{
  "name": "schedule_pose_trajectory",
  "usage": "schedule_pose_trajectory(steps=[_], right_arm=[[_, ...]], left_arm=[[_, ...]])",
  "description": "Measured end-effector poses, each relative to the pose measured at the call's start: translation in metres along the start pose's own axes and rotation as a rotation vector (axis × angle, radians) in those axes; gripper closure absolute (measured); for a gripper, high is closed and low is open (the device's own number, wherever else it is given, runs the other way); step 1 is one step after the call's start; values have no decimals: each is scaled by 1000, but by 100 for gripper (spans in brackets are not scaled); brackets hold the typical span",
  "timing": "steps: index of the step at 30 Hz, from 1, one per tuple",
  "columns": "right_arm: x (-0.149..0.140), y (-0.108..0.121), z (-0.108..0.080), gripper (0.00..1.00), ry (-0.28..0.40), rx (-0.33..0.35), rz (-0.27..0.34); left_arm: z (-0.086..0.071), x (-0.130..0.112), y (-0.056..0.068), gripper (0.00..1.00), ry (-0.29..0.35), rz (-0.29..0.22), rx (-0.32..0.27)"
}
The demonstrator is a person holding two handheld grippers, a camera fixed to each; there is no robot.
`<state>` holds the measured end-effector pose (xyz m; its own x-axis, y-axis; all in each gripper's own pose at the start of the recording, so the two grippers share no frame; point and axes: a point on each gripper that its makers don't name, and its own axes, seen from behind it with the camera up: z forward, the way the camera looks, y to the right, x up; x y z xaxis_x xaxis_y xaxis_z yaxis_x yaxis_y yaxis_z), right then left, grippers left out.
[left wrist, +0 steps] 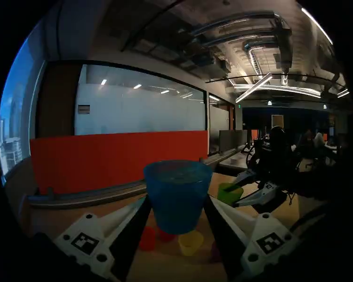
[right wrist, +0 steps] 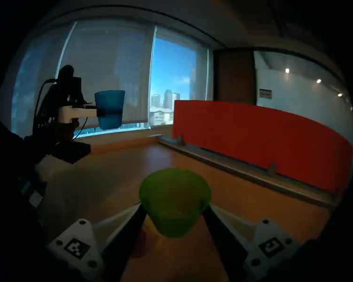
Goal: Pour water
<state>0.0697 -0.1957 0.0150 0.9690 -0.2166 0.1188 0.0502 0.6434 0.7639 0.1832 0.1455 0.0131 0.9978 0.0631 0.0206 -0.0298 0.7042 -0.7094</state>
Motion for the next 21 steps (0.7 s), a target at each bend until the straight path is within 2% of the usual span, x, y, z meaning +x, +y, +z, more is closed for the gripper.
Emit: schedule_pose_trajectory(steps=[11, 21], right_arm=[[2, -4, 0, 13, 14, 8, 1], [8, -5, -1, 13, 46, 18, 15]], left_arm=[[4, 11, 6, 22, 11, 1, -16], [4, 9, 4, 22, 8, 2, -8]])
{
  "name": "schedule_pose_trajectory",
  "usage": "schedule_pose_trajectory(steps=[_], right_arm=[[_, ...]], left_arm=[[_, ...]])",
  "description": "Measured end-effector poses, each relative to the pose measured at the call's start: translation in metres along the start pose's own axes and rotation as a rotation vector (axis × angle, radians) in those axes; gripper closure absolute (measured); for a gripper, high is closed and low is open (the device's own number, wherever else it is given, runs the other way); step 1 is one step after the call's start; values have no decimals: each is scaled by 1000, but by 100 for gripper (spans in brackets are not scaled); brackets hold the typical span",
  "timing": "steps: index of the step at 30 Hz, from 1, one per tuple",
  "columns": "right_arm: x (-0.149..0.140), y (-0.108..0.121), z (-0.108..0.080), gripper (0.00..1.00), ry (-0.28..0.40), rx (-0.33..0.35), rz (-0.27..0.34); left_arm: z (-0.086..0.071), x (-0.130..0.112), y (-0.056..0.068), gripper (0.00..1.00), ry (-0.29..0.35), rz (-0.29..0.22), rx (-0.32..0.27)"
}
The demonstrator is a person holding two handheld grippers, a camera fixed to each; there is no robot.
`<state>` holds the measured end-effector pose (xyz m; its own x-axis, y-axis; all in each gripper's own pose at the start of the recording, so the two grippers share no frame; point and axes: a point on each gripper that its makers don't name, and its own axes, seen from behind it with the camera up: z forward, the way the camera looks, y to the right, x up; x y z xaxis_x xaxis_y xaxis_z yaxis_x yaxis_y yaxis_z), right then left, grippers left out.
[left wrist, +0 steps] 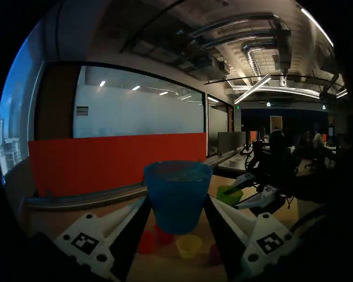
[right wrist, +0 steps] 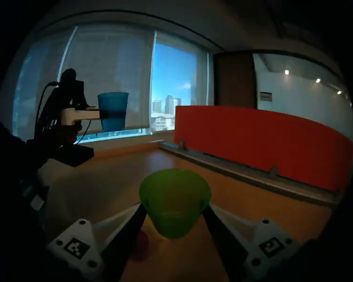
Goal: Pour water
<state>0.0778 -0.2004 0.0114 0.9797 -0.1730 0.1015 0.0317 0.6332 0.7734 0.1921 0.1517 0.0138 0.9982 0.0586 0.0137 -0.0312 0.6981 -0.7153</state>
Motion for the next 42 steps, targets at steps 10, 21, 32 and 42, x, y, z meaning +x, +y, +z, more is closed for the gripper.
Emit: schedule_pose_trajectory(steps=[10, 21, 32, 42], right_arm=[[-1, 0, 0, 12, 9, 2, 4], [-1, -2, 0, 12, 13, 6, 4], [-3, -10, 2, 13, 12, 29, -4], [-6, -25, 8, 13, 15, 67, -11]], left_arm=[[0, -5, -2, 22, -4, 0, 5], [-1, -7, -4, 22, -7, 0, 9], [0, -7, -5, 22, -12, 19, 14], [2, -2, -5, 22, -11, 63, 20]])
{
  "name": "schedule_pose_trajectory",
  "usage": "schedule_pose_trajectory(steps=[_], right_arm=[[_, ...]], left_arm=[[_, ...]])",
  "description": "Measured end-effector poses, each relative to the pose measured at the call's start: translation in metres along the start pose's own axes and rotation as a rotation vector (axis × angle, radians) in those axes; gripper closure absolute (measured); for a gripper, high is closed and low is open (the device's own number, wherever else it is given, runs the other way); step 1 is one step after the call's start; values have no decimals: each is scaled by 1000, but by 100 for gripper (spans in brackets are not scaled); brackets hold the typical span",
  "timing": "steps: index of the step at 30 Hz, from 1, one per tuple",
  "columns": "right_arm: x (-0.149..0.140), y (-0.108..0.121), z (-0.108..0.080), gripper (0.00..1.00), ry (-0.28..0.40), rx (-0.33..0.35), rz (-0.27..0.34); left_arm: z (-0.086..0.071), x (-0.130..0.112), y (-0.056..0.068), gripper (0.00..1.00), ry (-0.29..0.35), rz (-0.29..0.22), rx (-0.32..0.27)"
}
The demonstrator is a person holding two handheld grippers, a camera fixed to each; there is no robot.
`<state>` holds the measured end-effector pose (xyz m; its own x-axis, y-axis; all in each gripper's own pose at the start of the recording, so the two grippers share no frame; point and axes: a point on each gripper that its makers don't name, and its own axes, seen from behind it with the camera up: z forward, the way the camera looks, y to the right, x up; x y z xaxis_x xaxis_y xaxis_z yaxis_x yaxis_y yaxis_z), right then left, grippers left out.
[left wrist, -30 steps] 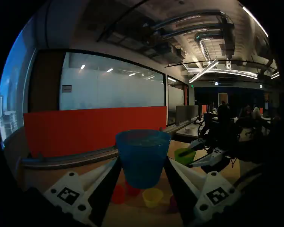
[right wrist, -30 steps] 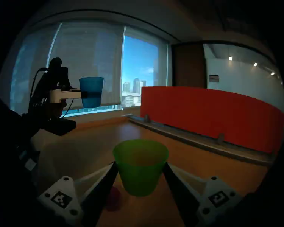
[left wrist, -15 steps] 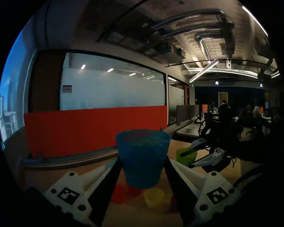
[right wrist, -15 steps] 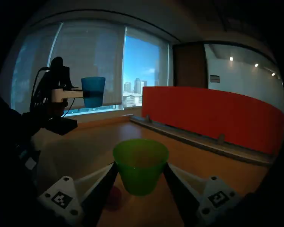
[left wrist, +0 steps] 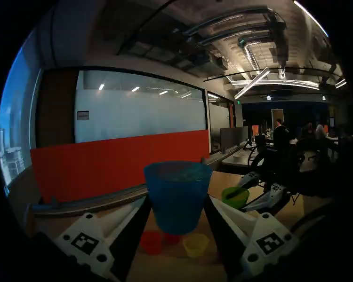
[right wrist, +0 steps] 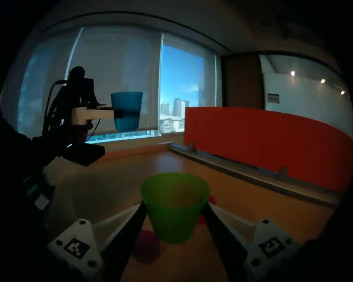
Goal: Pour water
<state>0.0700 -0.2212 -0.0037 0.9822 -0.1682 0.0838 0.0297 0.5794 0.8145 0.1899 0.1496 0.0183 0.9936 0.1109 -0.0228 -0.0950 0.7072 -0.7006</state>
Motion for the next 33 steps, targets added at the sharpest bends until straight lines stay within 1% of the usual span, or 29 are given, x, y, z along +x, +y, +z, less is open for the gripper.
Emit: schedule_pose_trajectory(steps=[5, 11, 17, 26, 33], right_arm=[[1, -11, 5, 13, 8, 27, 0], [3, -22, 12, 13, 19, 52, 2], [5, -33, 19, 13, 24, 81, 1], [4, -45, 27, 13, 23, 112, -6], [4, -54, 31, 13, 20, 135, -14]], left_arm=[[1, 1, 1, 22, -3, 36, 5], [5, 5, 5, 22, -4, 91, 3], [9, 8, 9, 22, -6, 155, 8], [12, 13, 8, 22, -9, 246, 26], [15, 13, 11, 22, -20, 316, 32]])
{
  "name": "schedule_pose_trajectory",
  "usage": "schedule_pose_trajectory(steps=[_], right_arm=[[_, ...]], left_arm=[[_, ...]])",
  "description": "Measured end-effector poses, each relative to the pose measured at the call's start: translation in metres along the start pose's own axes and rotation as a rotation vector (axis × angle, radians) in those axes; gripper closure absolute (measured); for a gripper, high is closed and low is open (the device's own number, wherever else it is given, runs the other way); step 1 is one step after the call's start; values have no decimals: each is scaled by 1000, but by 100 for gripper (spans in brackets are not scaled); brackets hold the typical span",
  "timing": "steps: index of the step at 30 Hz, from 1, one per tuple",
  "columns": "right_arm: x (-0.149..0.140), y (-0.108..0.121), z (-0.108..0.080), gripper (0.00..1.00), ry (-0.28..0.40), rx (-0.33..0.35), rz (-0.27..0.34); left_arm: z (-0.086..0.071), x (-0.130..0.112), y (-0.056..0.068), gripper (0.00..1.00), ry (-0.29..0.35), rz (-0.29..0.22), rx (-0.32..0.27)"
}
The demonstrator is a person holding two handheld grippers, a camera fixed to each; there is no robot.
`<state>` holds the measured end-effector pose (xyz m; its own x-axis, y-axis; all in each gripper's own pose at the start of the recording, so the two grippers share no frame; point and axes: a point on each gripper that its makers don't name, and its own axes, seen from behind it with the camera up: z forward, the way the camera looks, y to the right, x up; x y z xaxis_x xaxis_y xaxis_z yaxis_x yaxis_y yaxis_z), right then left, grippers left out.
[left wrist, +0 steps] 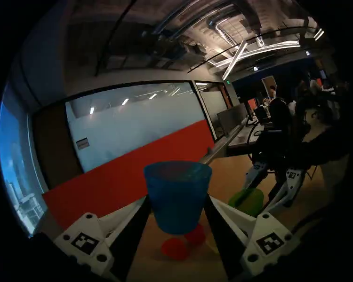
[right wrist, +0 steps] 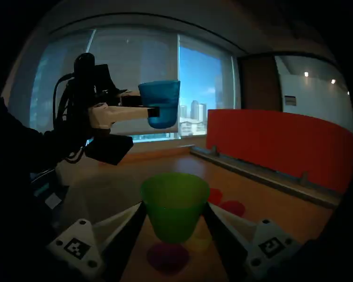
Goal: Pour water
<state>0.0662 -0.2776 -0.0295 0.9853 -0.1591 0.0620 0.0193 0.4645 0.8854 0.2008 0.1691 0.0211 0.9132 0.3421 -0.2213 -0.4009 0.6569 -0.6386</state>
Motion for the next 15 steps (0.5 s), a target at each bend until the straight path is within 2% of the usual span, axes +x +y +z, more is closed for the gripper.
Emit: schedule_pose_trajectory(steps=[8, 15], right_arm=[[3, -7, 6, 13, -4, 18, -6], [4, -13, 10, 13, -6, 37, -7]], left_arm=[[4, 3, 1, 22, -11, 82, 8], [7, 5, 3, 22, -14, 129, 11]])
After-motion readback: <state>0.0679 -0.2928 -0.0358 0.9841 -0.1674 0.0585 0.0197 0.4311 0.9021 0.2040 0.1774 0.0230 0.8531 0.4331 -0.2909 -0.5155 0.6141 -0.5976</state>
